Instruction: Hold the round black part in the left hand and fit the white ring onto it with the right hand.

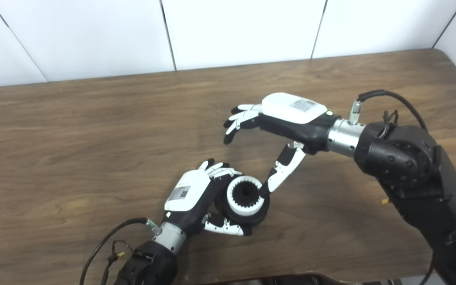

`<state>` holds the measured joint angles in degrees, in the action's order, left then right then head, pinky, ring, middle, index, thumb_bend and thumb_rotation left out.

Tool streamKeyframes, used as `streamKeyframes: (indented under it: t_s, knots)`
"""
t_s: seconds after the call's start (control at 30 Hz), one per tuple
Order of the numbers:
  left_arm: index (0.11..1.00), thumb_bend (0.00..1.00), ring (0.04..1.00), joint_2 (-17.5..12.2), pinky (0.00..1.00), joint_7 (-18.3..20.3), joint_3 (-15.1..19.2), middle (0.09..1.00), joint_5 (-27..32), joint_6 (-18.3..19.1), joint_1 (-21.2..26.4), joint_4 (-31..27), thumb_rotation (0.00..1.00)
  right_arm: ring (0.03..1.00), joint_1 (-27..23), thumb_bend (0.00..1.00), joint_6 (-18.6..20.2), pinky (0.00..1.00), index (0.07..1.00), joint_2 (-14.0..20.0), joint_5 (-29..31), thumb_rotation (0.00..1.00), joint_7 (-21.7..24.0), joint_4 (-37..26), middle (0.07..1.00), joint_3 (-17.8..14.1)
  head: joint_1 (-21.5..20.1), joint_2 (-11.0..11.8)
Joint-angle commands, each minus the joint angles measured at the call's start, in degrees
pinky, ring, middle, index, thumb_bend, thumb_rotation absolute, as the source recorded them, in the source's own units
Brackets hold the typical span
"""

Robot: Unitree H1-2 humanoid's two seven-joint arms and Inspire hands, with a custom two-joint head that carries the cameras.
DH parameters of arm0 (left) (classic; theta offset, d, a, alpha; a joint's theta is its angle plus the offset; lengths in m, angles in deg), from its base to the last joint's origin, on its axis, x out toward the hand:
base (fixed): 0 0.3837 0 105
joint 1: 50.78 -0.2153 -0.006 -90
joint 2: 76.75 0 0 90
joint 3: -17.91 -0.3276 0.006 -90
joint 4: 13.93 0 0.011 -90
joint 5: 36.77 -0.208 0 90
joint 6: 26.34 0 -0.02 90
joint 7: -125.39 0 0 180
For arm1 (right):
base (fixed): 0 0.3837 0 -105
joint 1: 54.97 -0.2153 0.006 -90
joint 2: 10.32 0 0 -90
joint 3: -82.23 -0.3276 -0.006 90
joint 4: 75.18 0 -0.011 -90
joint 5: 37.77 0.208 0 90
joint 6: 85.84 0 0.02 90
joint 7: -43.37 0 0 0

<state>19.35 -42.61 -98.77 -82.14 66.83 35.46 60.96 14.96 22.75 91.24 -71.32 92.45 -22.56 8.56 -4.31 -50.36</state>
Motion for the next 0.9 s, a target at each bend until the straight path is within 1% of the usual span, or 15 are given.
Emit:
streamKeyframes:
  t_s: [0.0,0.2,0.3,0.33,0.37,0.43,0.53,0.63,0.73,0.87]
  knots:
    - [0.484,0.52,0.873,-0.6,0.96,0.3,0.1,0.797,-1.3,0.3,0.4,1.0,0.06,0.948,-2.1,1.00,0.6,0.90,0.740,0.6,-0.1,0.39,-1.0,-1.3,0.873,-1.2,-0.1,0.0]
    - [0.489,0.52,0.850,-0.4,0.95,0.6,0.6,0.777,-2.8,2.3,0.4,0.7,0.08,0.950,-1.5,1.00,1.3,0.90,0.734,0.6,0.3,0.37,-1.6,-1.3,0.876,-1.9,-0.2,0.0]
    - [0.495,0.52,0.839,-0.2,0.93,0.2,0.9,0.775,-3.3,2.4,0.2,0.4,0.08,0.951,-1.3,1.00,1.3,0.90,0.737,0.8,0.0,0.38,-1.6,-1.4,0.877,-2.0,-0.2,0.0]
    - [0.590,0.71,0.837,-0.1,0.92,-0.1,1.0,0.777,-3.3,2.2,0.1,0.5,0.19,0.951,-1.3,1.00,1.2,0.90,0.739,0.8,-0.1,0.38,-1.7,-1.5,0.877,-2.0,-0.1,0.0]
    - [0.628,0.78,0.833,0.0,0.91,-0.3,1.1,0.776,-3.4,2.1,0.1,0.5,0.22,0.950,-1.2,1.00,1.2,0.89,0.739,0.8,-0.1,0.38,-1.7,-1.5,0.877,-2.0,-0.1,0.0]
    - [0.704,0.86,0.837,0.2,0.91,-0.4,1.2,0.784,-3.7,2.4,0.1,0.4,0.27,0.949,-1.3,1.00,1.4,0.89,0.740,0.9,-0.2,0.38,-1.6,-1.6,0.877,-2.1,-0.1,0.0]
    - [0.780,0.91,0.860,0.2,0.92,0.4,1.3,0.811,-4.0,3.0,0.2,0.2,0.30,0.944,-1.3,1.00,0.6,0.88,0.737,0.9,-0.5,0.38,-2.0,-1.2,0.873,-2.0,-0.2,0.0]
    - [0.828,0.94,0.888,0.2,0.94,1.6,1.5,0.841,-4.2,3.6,0.2,-0.1,0.34,0.943,-1.3,1.00,0.5,0.88,0.736,0.9,-0.5,0.40,-2.1,-1.3,0.872,-2.1,-0.2,0.0]
    - [0.875,0.98,0.917,0.0,0.97,4.8,1.5,0.875,-5.1,5.6,0.5,-0.9,0.37,0.940,-1.3,1.00,0.2,0.88,0.735,0.9,-0.5,0.40,-2.3,-1.1,0.871,-2.2,-0.2,0.0]
    - [0.902,1.00,0.931,-0.3,0.96,7.6,1.5,0.894,-6.3,7.1,1.0,-1.7,0.41,0.933,-1.1,1.00,-0.5,0.87,0.729,1.1,-0.2,0.41,-2.8,-0.8,0.867,-2.4,-0.1,0.1]
